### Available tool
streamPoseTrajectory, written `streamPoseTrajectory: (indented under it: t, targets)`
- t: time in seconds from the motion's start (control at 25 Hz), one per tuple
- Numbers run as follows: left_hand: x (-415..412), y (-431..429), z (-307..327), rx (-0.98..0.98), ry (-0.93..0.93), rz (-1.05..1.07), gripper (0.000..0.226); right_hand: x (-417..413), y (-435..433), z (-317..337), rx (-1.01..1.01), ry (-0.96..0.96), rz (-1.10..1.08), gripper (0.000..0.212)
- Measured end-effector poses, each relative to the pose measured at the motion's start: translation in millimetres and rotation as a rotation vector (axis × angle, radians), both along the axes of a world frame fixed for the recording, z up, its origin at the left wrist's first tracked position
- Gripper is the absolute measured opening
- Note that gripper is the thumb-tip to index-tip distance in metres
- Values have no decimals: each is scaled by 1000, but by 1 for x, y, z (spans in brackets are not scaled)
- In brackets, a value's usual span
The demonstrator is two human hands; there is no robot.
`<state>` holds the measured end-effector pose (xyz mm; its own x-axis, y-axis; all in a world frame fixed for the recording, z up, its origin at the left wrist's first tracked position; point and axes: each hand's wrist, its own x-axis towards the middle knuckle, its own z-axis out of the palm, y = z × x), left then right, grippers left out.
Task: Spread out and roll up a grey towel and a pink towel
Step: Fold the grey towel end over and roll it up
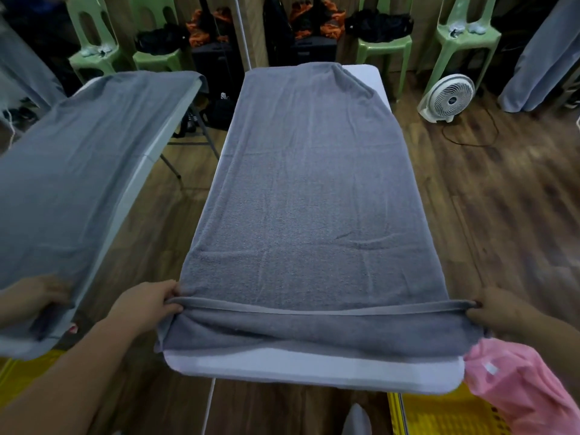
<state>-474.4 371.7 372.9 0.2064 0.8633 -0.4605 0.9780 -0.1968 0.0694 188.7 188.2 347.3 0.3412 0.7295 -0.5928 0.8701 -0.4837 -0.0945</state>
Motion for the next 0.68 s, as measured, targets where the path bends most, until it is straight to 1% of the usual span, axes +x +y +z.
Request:
streamPoseTrajectory:
  t: [0.04, 0.08, 0.12, 0.16, 0.2, 0.24, 0.28, 0.32, 0.36, 0.44, 0.52, 0.56, 0.64, 0.68]
  targets:
    - [-2, 0, 1, 73, 0, 17, 21, -5, 1, 5, 106, -19, 39, 21]
    - [0, -2, 1, 204, 24, 20, 28, -13, 2, 8, 309, -65, 122, 16]
    - [6, -8, 0, 369, 55, 3, 34, -28, 0, 13, 537, -104, 244, 20]
    - [16, -18, 0, 522, 53, -50, 36, -49, -5, 17, 697, -88, 368, 25]
    - [30, -33, -3, 607, 1, -142, 35, -75, -14, 18, 754, -34, 475, 32]
    - [45, -51, -8, 609, -65, -269, 34, -100, -26, 13, 742, 9, 575, 38]
    - [57, -68, -16, 553, -107, -404, 35, -123, -36, 8, 694, 46, 645, 43]
    - [63, -83, -25, 482, -131, -488, 39, -139, -46, -1, 655, 66, 675, 46]
    - [66, -92, -34, 420, -146, -493, 46, -146, -53, -12, 630, 60, 667, 47]
    - [59, -99, -48, 355, -171, -435, 60, -149, -58, -26, 669, 9, 563, 38]
    - [51, -101, -51, 344, -198, -448, 63, -153, -58, -26, 723, -6, 439, 30]
    - [45, -99, -52, 358, -222, -476, 57, -156, -58, -25, 714, -10, 406, 28]
    - [41, -87, -49, 374, -261, -506, 38, -157, -51, -26, 695, -8, 359, 22]
    - [44, -79, -40, 339, -297, -455, 26, -155, -42, -17, 660, 14, 322, 20]
